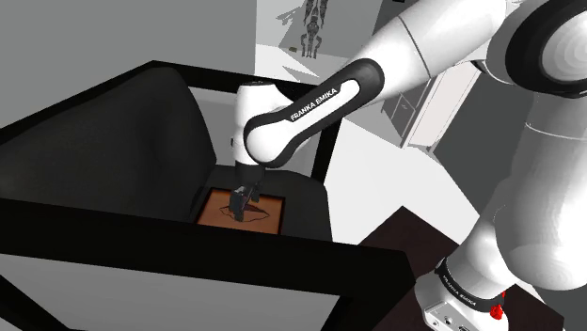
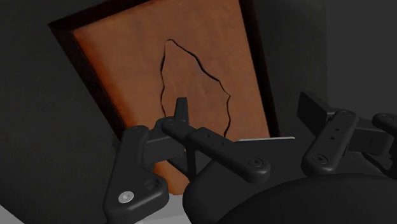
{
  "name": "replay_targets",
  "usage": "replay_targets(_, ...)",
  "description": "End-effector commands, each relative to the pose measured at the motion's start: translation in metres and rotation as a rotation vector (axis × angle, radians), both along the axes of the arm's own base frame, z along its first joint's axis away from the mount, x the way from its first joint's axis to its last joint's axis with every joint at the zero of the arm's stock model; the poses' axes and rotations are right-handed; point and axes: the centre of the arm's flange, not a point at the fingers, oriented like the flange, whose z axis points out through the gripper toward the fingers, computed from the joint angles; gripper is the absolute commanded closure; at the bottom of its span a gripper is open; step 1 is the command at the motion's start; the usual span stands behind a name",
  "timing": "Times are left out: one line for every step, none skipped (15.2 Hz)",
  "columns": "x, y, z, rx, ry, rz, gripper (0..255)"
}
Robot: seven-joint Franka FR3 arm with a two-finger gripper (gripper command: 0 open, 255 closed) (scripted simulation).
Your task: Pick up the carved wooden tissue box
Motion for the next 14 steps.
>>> replay_targets(0.006,0.015,-0.019,0.005,0.004,0.024,0)
replay_targets(0.008,0.024,-0.028,0.008,0.006,0.035,0)
replay_targets(0.011,0.034,-0.037,0.010,0.008,0.047,0)
replay_targets(0.011,0.035,-0.037,0.010,0.008,0.048,0)
replay_targets(0.011,0.035,-0.043,0.010,0.008,0.048,0)
replay_targets(0.011,0.035,-0.048,0.010,0.008,0.048,0)
replay_targets(0.011,0.035,-0.053,0.010,0.008,0.048,0)
replay_targets(0.011,0.035,-0.059,0.010,0.008,0.048,0)
replay_targets(0.011,0.035,-0.064,0.010,0.008,0.048,0)
replay_targets(0.011,0.035,-0.069,0.010,0.008,0.048,0)
replay_targets(0.011,0.035,-0.077,0.010,0.008,0.048,0)
replay_targets(0.011,0.035,-0.077,0.010,0.008,0.048,0)
replay_targets(0.011,0.035,-0.077,0.010,0.008,0.048,0)
replay_targets(0.011,0.034,-0.077,0.010,0.008,0.048,255)
